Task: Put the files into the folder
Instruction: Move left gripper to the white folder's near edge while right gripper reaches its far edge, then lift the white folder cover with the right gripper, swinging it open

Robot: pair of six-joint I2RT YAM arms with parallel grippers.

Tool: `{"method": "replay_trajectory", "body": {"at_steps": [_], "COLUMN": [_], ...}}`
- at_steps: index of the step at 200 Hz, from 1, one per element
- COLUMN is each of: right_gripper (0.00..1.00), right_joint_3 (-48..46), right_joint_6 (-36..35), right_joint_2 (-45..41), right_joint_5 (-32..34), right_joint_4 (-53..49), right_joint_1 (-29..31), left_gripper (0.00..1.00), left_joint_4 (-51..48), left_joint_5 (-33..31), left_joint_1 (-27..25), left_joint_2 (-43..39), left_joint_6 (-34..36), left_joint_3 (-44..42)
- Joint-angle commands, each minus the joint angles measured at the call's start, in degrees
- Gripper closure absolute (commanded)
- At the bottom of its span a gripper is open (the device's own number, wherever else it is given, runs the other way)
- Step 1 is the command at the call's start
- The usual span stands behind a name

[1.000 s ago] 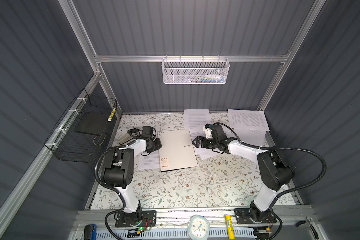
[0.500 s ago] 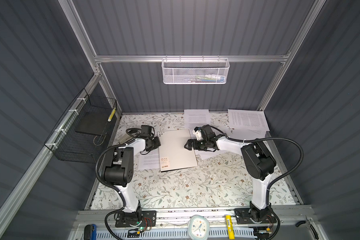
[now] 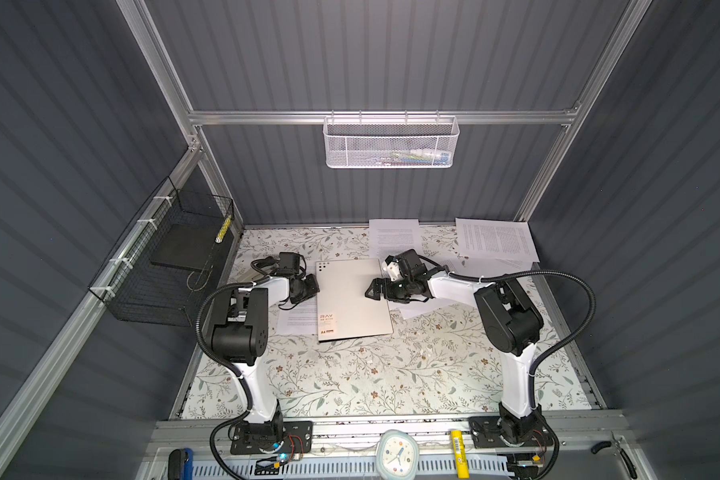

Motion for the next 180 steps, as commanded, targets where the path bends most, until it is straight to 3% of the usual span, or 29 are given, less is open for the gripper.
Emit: {"method": "replay_trajectory", "body": {"at_steps": [1,77,150,180], "right_gripper": [0.01,0.01,0.01,0.01], "right_joint_3": [1.2,1.2,0.8,3.5], "right_joint_6": [1.7,3.6,0.7,-2.6], "right_joint_2": [1.0,-2.9,-8.2,-9.5], "right_joint_5": [-5.1,-7.1,2.4,9.9], "right_joint_4": [1.1,2.8,-3.3,-9.5], "right_joint_1": [0.5,0.5,1.3,3.6], "left_gripper": [0.94,0.94,0.87,0.81], "left_joint_4": [-6.3,-6.4,-10.2,-10.2], "left_joint_5": [3.4,4.0,-3.5,-4.0], "left_joint_1": [-1.0,-8.9,-13.3,-14.1], "left_joint_2": [4.4,1.9,-1.3,-0.5], "left_joint_6": [1.0,-0.1,-0.7,-0.7], "left_joint_3": [-1.9,0.4,2.9,3.4]}}
